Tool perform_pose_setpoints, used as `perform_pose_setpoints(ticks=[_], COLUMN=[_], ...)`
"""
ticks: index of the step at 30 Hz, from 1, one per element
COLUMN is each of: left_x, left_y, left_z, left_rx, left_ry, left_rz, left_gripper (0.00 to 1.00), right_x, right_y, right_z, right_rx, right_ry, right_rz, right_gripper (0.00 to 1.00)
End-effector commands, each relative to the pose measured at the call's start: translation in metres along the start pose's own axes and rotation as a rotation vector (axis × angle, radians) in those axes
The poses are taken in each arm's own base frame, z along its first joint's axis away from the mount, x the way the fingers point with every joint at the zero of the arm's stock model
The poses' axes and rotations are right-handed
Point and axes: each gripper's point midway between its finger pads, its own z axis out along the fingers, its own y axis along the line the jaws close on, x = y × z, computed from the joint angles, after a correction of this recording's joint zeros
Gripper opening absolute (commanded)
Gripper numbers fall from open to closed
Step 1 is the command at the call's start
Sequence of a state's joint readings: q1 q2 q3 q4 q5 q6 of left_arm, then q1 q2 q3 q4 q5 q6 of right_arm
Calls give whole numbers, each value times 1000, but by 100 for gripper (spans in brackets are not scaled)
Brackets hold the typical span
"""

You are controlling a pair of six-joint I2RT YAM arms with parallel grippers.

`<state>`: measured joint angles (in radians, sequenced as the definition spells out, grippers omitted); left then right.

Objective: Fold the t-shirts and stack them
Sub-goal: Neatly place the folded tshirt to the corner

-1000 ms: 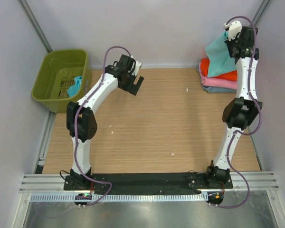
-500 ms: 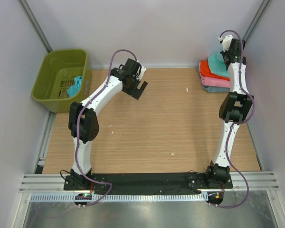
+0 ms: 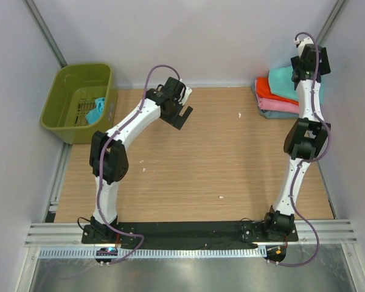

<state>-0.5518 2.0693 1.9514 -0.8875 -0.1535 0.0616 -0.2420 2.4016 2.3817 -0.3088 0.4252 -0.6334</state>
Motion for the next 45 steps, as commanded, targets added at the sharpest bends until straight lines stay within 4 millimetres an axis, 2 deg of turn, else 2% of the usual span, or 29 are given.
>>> perform_pose_setpoints(ticks=[1,2,3,5,7,10,14,20,31,36,39,45], left_x=[-14,-13,-14,-13,-12,-10,-11,-8,-8,-10,-11,-12], left_y=[5,4,4,3,0,-2,-2,-2,-3,-5,-6,-11], left_z=[-16,-15,-16,-15,-15,-14,-15,-16,-17,-16,-15,-16], left_rx=[-12,-10,-10,-4,1,1,-1,0,2,5,5,5], left_ry=[-59,-57,-59,-54,-52,-48,-52,-48,-49,-52,-52,-57], left_rz=[-3,-7,-6,-8,-7,-3,-7,-7,-15,-11,-9,2], left_gripper=[100,100,99,99,100,100,100,100,99,99,100,99], right_x=[-70,-61,-59,-45,-40,-34,-22,-23,-6,-5,-8,-18], right_y=[-45,-25,3,36,70,107,135,138,153,156,155,146], right_z=[-64,-67,-70,-73,-75,-87,-92,-85,-60,-56,-55,-58], right_rx=[13,-67,-148,-244,-331,-436,-512,-485,-444,-439,-432,-415], right_ry=[-153,-118,-114,-68,-52,-34,-3,-5,26,25,16,-6], right_rz=[119,84,64,30,17,-20,-45,-57,-104,-107,-102,-87], right_gripper=[84,82,82,81,80,80,76,73,68,58,49,38])
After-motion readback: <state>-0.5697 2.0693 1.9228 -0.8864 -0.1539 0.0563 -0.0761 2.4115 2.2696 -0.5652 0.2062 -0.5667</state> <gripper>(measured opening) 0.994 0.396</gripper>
